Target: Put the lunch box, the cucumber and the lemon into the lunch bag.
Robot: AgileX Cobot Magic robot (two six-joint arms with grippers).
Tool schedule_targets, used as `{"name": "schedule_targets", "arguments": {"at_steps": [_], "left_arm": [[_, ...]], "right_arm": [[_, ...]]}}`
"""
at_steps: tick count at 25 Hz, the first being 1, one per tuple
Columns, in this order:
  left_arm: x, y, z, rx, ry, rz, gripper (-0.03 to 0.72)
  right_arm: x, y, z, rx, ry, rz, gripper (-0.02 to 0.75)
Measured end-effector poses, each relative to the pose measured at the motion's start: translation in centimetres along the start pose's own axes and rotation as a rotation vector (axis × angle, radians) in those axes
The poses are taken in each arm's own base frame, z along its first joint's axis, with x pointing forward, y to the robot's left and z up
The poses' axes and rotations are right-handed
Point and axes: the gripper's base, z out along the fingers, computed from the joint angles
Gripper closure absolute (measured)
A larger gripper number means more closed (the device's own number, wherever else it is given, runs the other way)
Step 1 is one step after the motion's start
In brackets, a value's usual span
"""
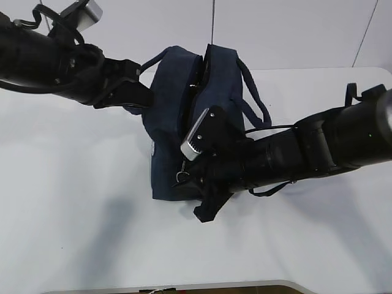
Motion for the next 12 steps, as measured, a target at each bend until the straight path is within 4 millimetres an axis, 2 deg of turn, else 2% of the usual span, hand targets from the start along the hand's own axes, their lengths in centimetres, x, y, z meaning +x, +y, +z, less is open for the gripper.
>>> {"name": "schedule_targets", "arguments": {"at_steps": [12], "left_arm": [[0.00,0.00,0.00,0.000,0.000,0.000,0.678]], "right_arm": [[-0.17,-0.09,0.00,0.002,-0.004,0.007,0.533]]}}
